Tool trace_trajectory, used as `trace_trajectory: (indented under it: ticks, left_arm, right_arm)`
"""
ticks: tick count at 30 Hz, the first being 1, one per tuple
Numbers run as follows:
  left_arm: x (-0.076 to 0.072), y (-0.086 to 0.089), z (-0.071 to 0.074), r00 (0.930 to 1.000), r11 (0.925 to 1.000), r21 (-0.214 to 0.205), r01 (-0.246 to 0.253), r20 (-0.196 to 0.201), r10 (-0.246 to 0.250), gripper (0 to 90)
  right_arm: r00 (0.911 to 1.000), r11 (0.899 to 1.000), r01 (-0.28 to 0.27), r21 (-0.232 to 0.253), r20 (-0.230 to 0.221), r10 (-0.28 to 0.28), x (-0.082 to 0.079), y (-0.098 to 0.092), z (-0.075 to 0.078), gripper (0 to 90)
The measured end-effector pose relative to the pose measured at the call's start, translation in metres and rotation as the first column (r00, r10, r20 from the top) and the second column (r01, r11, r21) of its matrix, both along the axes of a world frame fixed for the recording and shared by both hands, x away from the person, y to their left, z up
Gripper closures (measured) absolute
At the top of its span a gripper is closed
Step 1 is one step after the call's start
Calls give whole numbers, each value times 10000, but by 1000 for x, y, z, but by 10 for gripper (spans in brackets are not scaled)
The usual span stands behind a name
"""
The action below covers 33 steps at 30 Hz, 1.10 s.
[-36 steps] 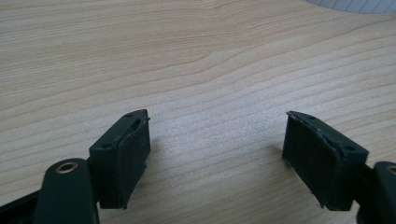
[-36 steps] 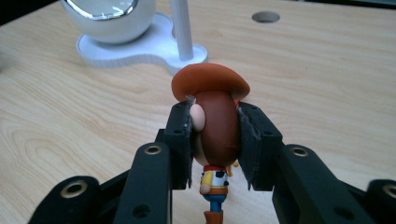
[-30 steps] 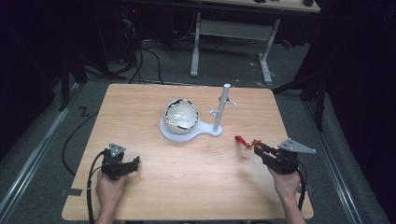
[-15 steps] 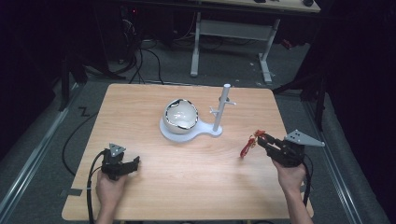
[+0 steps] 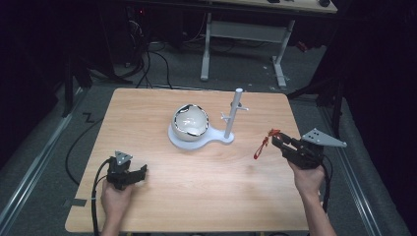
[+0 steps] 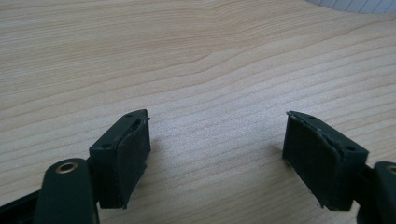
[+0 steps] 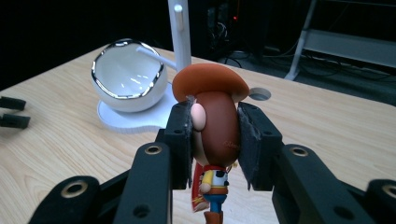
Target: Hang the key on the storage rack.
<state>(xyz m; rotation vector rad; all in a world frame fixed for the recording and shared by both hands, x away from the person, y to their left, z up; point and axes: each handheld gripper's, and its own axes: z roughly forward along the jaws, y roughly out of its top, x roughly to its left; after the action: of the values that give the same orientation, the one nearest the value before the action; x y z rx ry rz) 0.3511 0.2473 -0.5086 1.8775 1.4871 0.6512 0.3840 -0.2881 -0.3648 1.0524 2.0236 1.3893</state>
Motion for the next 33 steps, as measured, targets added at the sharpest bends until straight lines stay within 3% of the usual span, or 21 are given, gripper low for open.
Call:
trace_trajectory:
  ticks: [33]
  left_arm:
    - [0,0,0,10000,10000,11,21,-12,-21,234]
  right_arm:
    - [9969,9972,-693,284,393,682,29,33,36,674]
